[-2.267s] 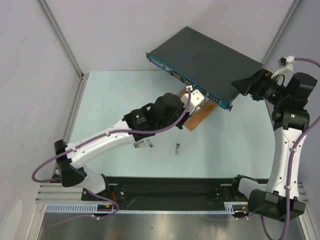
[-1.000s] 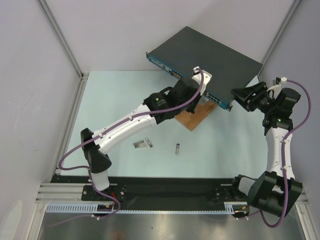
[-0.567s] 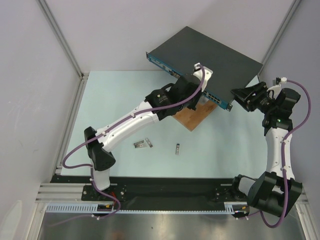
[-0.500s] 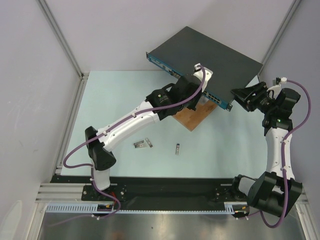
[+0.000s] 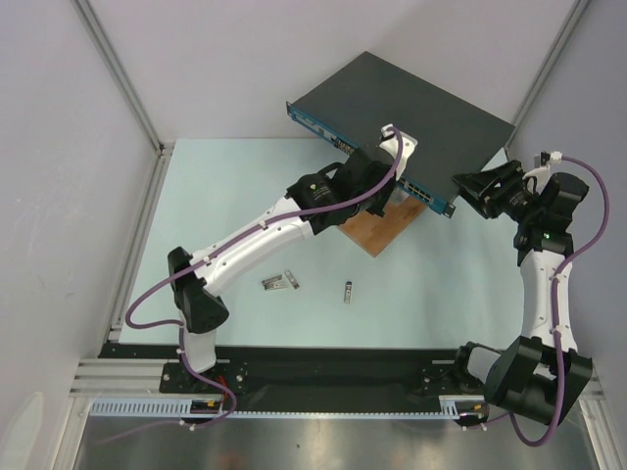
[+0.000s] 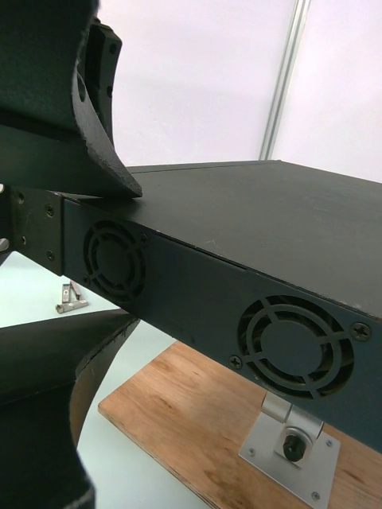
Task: Insert the plug into the switch port
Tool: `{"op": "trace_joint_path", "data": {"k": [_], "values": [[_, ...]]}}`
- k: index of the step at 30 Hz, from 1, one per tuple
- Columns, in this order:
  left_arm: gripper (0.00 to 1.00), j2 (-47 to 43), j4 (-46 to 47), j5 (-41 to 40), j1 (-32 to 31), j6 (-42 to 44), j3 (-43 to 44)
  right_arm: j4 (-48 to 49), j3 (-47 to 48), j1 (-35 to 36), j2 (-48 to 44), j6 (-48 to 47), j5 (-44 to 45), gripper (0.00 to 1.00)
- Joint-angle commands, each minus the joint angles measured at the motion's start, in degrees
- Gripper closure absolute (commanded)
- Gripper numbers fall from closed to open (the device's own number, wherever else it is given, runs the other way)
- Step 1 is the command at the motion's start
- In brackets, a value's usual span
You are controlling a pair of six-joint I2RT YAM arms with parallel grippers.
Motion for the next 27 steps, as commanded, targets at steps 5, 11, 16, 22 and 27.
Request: {"op": "trace_joint_path", "data": {"k": [5,11,16,22,27], "values": [[1.0,-1.0,0.8,0.2,0.3,-1.1,2.7,1.8,-0.5,2.5,0.1,-3.0,-2.2,1.0],[1.0,-1.0,1.0,-0.3,1.1,-0.9,2.7,1.7,-0.3,2.5,0.0,-3.3,-2.3,1.0],[1.0,-1.1,1.1,-0.4,1.3,-0.8,2.9,2.0,-0.3,2.6,0.3,-3.1,-2.2,1.0],[0.99,-0.7,1.1,-0.4,1.6,-0.9,3.6,2.2,-0.3,2.8,0.3,-3.0,-2.3,1.0],[0.99,-0.1,1.1,-0.2,1.6,-1.0,4.7,1.8,-0.4,2.9,0.2,-3.4,-2.4,1.0]]}}
